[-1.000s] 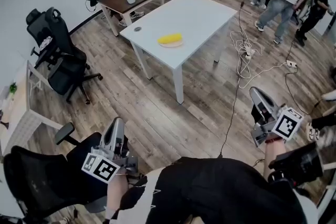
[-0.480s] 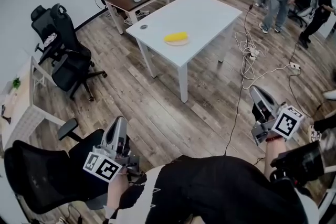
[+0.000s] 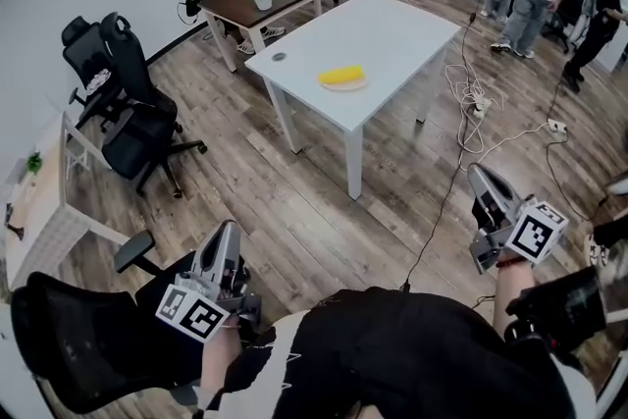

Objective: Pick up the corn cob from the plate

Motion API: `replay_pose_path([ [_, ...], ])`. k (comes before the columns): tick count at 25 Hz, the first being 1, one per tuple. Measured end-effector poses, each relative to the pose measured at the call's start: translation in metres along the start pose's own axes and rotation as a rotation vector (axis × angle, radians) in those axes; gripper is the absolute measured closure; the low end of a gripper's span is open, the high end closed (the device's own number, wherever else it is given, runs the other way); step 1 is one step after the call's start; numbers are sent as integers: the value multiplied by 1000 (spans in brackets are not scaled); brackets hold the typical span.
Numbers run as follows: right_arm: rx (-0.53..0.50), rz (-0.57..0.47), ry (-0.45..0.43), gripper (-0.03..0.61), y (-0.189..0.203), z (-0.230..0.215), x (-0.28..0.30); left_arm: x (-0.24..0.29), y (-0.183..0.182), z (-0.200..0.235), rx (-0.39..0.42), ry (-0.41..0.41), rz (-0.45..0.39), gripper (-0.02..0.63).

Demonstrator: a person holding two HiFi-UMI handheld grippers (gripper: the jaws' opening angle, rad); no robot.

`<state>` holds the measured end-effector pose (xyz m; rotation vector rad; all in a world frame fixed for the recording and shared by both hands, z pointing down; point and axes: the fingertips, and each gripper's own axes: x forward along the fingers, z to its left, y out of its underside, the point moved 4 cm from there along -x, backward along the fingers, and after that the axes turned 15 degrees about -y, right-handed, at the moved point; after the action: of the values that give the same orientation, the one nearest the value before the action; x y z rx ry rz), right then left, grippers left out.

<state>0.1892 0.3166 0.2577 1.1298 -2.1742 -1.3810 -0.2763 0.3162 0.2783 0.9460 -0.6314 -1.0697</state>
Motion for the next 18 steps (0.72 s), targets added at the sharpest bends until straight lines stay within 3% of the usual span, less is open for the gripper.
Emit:
replay_pose_path([
  [4,28,43,52,563,13,-12,1,14,4,6,-17,7,33,600],
  [9,81,36,43,564,23,-37,12,40,11,10,-35,10,71,600],
  [14,35,33,46,563,3,-66,48,80,8,13,-7,9,71,600],
  [18,67,12,-6,564,-16,-104,83,117,-1,16,-2,-10,45,600],
])
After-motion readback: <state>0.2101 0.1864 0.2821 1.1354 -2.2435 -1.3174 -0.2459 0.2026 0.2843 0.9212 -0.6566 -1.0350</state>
